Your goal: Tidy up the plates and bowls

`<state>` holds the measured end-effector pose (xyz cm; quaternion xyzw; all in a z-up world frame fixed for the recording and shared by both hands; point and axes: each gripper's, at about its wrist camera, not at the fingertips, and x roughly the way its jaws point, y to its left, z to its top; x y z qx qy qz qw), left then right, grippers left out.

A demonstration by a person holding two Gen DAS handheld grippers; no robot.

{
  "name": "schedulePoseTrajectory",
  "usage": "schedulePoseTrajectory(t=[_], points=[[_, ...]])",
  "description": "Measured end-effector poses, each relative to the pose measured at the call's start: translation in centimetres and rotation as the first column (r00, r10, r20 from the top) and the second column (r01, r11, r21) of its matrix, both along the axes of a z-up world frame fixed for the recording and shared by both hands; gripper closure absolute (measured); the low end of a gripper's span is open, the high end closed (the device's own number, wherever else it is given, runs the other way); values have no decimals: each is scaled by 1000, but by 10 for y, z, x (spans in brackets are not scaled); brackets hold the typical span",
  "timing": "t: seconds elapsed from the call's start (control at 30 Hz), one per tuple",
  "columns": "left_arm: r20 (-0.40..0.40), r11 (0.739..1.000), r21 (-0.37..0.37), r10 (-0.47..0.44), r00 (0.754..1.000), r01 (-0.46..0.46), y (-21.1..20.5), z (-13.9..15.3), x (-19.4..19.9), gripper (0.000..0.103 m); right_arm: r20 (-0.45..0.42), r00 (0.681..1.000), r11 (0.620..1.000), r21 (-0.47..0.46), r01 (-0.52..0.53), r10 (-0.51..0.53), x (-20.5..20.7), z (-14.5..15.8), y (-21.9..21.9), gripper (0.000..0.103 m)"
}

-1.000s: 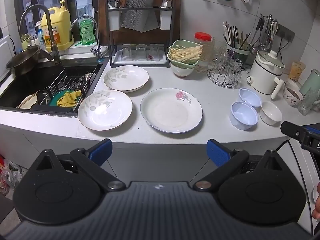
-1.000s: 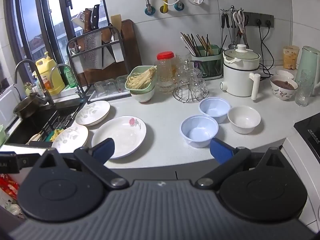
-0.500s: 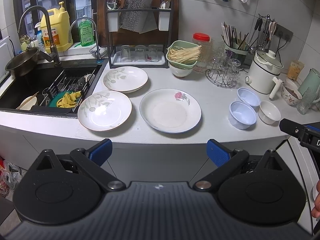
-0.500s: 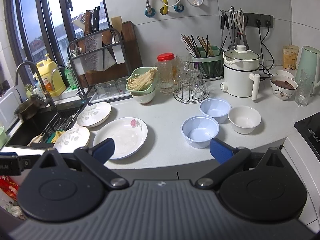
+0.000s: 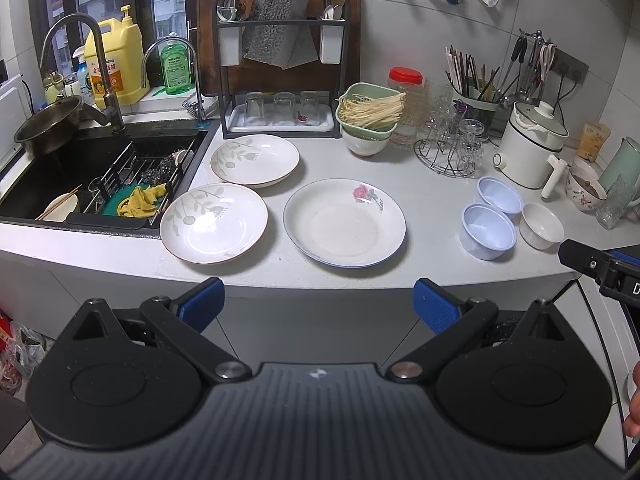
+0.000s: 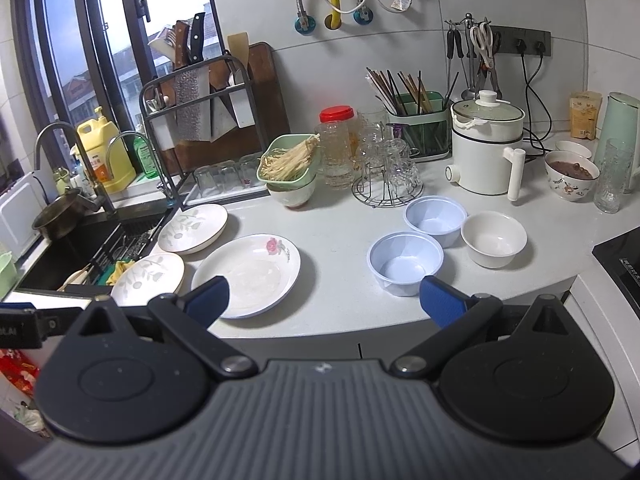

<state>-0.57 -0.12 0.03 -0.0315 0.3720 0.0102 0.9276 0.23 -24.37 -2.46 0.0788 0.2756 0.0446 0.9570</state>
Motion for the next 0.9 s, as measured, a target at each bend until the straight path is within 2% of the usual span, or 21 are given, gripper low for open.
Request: schedulePoseTrajectory(t=[0.9], points=[[-51, 1000, -2, 6, 999, -6, -7, -9, 15, 1, -35, 999, 1000, 5, 2, -2, 4, -16, -12, 0]])
